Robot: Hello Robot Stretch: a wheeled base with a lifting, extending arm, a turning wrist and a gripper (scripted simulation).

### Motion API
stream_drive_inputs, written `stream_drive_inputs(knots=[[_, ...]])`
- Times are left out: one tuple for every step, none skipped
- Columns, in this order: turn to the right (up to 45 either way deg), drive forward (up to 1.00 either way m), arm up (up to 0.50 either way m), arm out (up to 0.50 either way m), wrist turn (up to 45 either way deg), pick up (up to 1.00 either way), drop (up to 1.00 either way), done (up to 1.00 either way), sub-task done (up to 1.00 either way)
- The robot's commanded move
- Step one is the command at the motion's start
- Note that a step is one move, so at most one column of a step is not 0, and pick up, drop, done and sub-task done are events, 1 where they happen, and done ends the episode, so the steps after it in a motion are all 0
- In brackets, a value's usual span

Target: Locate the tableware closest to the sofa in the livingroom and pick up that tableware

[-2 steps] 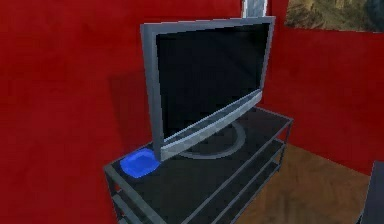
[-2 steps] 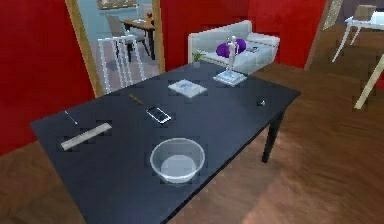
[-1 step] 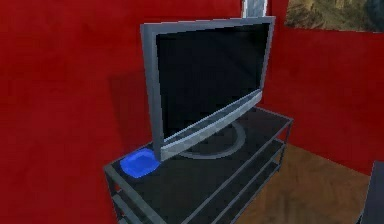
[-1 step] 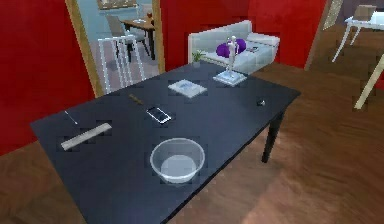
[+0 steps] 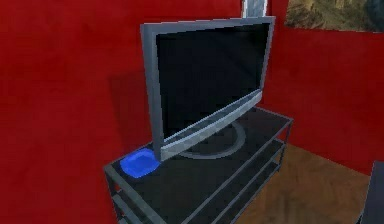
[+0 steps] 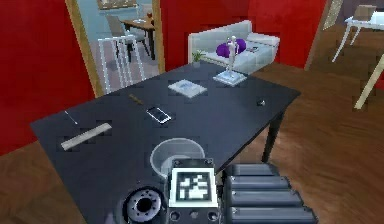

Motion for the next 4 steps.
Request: stream_drive_inputs(knots=[[0.0, 0.0, 0.0, 0.18, 0.0, 0.0, 0.0, 0.0, 0.0], [0.0, 0.0, 0.0, 0.0, 45.0, 0.0, 0.0, 0.0, 0.0], [0.0, 0.0, 0.0, 0.0, 45.0, 0.0, 0.0, 0.0, 0.0], [0.0, 0.0, 0.0, 0.0, 45.0, 0.0, 0.0, 0.0, 0.0]])
